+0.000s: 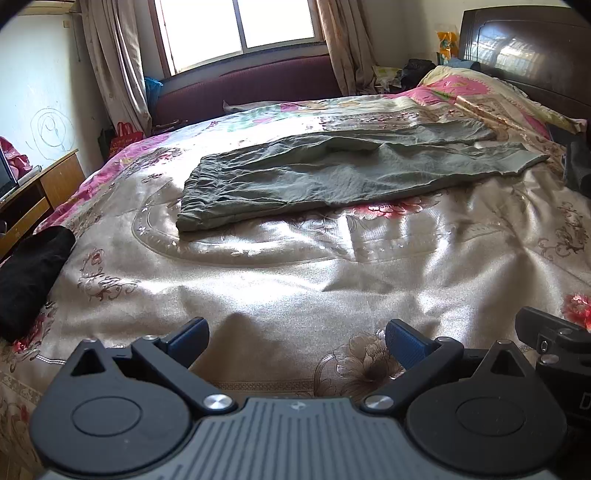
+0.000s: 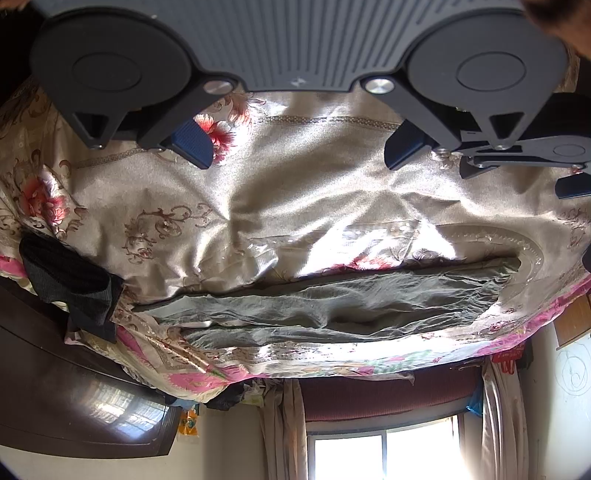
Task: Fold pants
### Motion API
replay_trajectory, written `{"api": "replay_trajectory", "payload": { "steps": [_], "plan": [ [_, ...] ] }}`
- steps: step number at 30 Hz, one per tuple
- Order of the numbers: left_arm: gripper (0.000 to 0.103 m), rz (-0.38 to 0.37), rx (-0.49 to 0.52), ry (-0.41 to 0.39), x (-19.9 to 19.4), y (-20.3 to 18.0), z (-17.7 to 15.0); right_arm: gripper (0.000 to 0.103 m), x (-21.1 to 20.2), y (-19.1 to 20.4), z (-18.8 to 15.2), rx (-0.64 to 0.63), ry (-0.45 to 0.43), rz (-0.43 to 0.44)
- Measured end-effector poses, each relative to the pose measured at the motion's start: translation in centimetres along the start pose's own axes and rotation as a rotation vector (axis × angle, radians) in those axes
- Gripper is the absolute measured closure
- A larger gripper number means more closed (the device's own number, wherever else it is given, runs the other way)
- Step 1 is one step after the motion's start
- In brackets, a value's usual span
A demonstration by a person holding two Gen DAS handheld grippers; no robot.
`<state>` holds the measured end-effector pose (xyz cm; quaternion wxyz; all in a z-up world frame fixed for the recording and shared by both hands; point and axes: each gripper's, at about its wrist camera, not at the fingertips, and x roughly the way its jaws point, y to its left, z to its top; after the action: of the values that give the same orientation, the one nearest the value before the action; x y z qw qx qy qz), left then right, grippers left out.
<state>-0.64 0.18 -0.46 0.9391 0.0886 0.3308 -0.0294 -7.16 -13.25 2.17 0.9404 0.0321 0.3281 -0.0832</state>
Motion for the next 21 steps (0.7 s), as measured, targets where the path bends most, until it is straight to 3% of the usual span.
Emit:
{"api": "replay_trajectory", "payload": {
  "steps": [21],
  "plan": [
    [0.000,0.001,0.006,0.000,-0.09,-0.27,-0.09,0.004,-0.07,0.03,0.02,-0.003,0.006,-0.006]
  ]
}}
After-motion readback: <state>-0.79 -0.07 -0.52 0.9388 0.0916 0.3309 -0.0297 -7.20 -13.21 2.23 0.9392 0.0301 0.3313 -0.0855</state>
